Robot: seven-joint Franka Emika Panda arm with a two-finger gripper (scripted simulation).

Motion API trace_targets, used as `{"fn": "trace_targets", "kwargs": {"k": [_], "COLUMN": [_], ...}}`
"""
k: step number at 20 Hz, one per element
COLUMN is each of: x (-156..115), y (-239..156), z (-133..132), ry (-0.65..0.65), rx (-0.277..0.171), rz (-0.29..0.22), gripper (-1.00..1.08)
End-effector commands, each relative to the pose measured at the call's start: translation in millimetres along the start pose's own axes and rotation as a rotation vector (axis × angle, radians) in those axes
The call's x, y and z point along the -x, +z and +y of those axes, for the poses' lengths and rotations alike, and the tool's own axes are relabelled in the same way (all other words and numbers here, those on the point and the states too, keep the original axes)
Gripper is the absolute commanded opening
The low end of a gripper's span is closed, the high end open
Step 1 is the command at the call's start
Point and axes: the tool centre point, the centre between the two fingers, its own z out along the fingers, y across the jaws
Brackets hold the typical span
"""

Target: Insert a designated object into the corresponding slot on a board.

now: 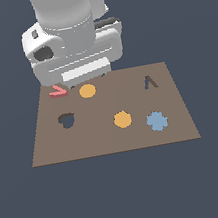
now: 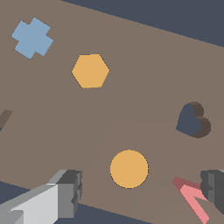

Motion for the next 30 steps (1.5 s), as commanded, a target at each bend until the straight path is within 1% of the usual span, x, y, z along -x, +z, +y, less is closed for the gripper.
{"fn": "trace_targets", "kwargs": {"k": [1,9,17,24,30], "x": [9.0,37.1,59.1,70.4,75.1], "y": [5.8,26.3,46.8,62.0,71.7], "z": [4.1,23.4,49.3,71.7,87.2], "ry": [-0.07,-0.314,-0.556,-0.733,-0.845], "rx": [-0.001,-0.004,-0.008,-0.01,-0.012], "rz": [0.0,-0.001,-0.002,-0.002,-0.003], "gripper": [1.0,1.0,1.0,1.0,1.0]}}
